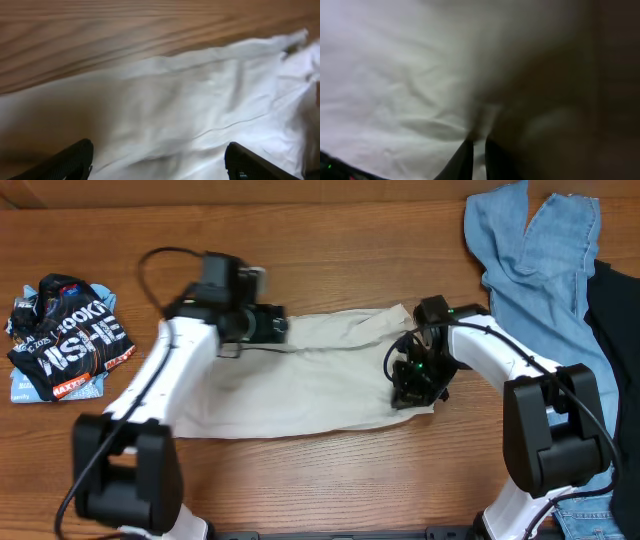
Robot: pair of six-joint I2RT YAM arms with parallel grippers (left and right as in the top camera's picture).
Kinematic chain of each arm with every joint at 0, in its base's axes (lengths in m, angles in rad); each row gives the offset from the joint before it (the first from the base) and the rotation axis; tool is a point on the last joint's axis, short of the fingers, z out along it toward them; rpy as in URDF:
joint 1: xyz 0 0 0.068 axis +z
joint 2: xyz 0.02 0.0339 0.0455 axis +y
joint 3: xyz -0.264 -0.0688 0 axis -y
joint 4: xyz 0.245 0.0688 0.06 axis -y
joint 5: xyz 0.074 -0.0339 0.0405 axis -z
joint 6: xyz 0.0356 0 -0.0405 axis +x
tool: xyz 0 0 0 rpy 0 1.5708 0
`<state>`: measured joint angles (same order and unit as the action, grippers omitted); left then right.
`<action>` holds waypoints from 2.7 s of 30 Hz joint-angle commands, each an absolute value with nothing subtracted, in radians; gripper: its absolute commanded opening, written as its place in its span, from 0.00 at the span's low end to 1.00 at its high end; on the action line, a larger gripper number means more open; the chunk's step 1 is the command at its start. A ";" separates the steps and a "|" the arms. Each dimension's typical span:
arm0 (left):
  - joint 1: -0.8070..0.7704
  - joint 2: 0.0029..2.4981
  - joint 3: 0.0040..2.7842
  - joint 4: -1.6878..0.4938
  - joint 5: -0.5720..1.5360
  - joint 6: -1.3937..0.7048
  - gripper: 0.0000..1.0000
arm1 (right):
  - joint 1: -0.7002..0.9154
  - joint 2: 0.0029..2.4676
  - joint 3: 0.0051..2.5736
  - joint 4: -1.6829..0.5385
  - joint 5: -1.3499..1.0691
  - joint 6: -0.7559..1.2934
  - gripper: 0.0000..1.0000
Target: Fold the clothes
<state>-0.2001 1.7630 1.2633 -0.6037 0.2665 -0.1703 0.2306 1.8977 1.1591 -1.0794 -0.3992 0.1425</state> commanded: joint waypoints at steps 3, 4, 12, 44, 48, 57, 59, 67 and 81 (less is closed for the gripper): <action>-0.288 1.905 1.273 -0.532 0.283 -0.154 0.87 | 0.215 1.880 1.066 -0.984 -0.307 0.259 0.13; -0.298 1.923 1.274 -0.517 0.283 -0.154 0.87 | 0.215 1.880 1.061 -0.973 -0.307 0.259 0.13; -0.315 1.959 1.274 -0.301 0.205 -0.197 0.89 | 0.215 1.880 1.059 -0.952 -0.307 0.259 0.13; -0.420 1.951 1.305 -0.640 0.360 0.082 0.04 | 0.214 1.879 1.059 -0.953 -0.289 0.255 0.13; -0.420 2.015 1.311 -0.584 0.359 0.065 0.04 | 0.214 1.880 1.059 -0.952 -0.289 0.255 0.13; -0.317 2.040 1.398 -0.307 0.151 -0.212 0.04 | 0.214 1.880 1.059 -0.954 -0.289 0.255 0.13; -0.287 2.040 1.405 -0.280 0.149 -0.281 0.04 | 0.214 1.880 1.059 -0.954 -0.289 0.255 0.13; -0.240 2.026 1.427 -0.364 0.295 -0.292 0.04 | 0.214 1.880 1.059 -0.955 -0.289 0.255 0.13; -0.285 1.821 1.624 -0.865 0.200 -0.043 0.04 | 0.214 1.880 1.059 -0.955 -0.289 0.255 0.13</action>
